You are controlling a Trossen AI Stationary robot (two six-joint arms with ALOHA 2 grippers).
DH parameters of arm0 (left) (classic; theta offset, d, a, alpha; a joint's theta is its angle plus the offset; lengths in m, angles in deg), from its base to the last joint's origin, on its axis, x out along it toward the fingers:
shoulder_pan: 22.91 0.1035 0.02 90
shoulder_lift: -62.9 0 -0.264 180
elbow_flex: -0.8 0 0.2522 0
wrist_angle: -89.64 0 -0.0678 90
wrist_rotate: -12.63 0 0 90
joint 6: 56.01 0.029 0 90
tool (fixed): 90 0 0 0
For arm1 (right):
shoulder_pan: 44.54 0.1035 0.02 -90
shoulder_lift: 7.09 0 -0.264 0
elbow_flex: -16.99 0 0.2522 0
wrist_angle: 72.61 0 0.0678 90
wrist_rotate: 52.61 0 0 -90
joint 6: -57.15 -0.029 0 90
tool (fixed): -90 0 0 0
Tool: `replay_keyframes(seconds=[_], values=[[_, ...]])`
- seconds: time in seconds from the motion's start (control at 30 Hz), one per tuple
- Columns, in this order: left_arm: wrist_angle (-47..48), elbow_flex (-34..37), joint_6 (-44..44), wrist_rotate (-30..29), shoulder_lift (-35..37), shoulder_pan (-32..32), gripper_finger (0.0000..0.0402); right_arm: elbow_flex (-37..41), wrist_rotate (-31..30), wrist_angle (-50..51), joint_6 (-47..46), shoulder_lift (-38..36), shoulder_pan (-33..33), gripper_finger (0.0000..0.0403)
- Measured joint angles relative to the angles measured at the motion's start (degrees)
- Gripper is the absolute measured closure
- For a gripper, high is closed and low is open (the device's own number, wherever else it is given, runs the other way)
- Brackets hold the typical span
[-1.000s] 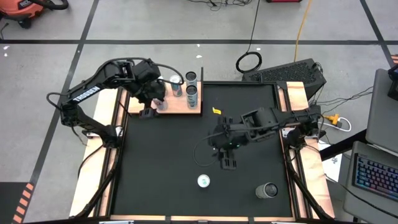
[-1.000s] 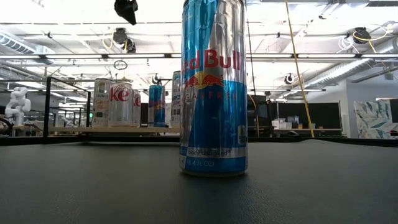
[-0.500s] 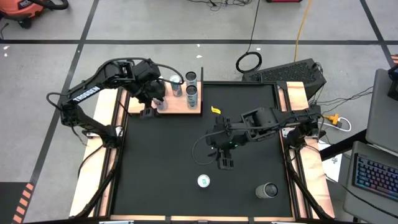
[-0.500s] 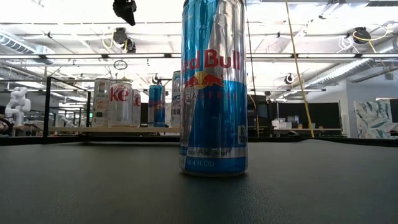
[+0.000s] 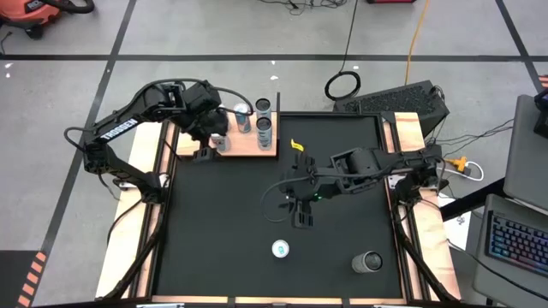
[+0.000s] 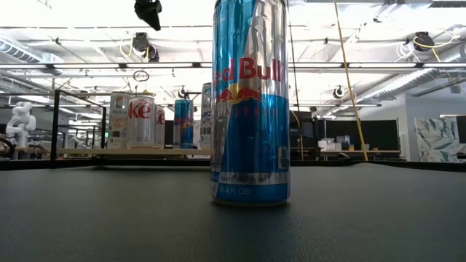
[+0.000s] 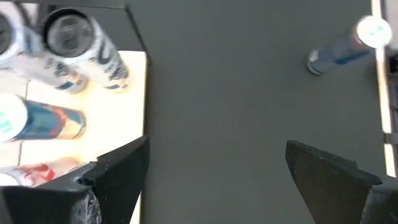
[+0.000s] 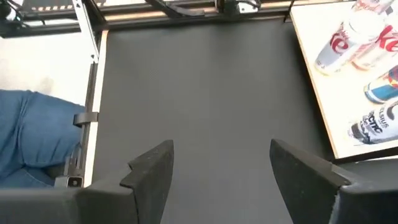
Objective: Place canned beverage on shelf
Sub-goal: Align the blue soda can on the shelf with the other blue soda can on the shelf
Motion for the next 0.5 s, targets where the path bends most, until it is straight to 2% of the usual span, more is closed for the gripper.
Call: replay_keyframes(seconds=[0.23,0.5], values=[[-0.28,0.00,-2.86,-2.13,-0.02,0.02,0.0029,0.00,0.09,1.54,-5.52,2.70,-0.10,0.0138],[-0.23,0.00,-2.94,-2.12,-0.02,0.02,0.0029,0.00,1.99,3.37,-12.01,5.67,-0.17,0.0074]])
